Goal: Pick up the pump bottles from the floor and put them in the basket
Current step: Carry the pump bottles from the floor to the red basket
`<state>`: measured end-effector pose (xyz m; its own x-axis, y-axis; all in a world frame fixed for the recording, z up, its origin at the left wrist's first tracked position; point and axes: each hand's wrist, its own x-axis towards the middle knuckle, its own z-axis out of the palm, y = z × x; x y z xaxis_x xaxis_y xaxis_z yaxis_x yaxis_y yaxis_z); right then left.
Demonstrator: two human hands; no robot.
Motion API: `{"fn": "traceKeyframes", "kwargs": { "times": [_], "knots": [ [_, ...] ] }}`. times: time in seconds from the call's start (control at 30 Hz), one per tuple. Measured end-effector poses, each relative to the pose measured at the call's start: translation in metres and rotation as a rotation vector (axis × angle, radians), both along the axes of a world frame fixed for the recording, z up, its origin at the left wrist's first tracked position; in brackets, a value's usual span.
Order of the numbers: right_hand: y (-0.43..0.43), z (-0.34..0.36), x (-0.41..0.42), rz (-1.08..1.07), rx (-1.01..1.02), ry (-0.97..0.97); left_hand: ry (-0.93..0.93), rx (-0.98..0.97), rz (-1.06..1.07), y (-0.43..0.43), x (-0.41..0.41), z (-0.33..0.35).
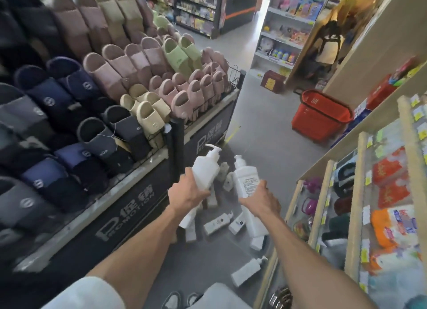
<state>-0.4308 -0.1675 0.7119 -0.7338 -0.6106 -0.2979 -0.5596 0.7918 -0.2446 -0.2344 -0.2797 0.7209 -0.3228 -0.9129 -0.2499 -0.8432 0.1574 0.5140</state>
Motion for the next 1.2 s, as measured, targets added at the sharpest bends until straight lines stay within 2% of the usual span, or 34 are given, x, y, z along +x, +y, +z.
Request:
{"fn": "traceKeyframes", "kwargs": {
  "times": [0.23,0.5,0.87,1.2],
  "knots": [
    [-0.035,-0.001,0.015,0.273,-0.001,0.004,0.036,-0.031,0.262,0.012,0.052,0.01],
    [-0.066,-0.003,0.085,0.616,-0.008,-0.02,0.003,-0.047,0.608,0.056,0.126,0.006],
    [-0.08,0.013,0.241,1.012,-0.013,0.01,-0.024,-0.094,1.019,0.136,0.27,0.009],
    [-0.042,0.005,0.401,1.247,-0.042,-0.012,-0.051,-0.089,1.275,0.228,0.406,0.001]
  ]
}}
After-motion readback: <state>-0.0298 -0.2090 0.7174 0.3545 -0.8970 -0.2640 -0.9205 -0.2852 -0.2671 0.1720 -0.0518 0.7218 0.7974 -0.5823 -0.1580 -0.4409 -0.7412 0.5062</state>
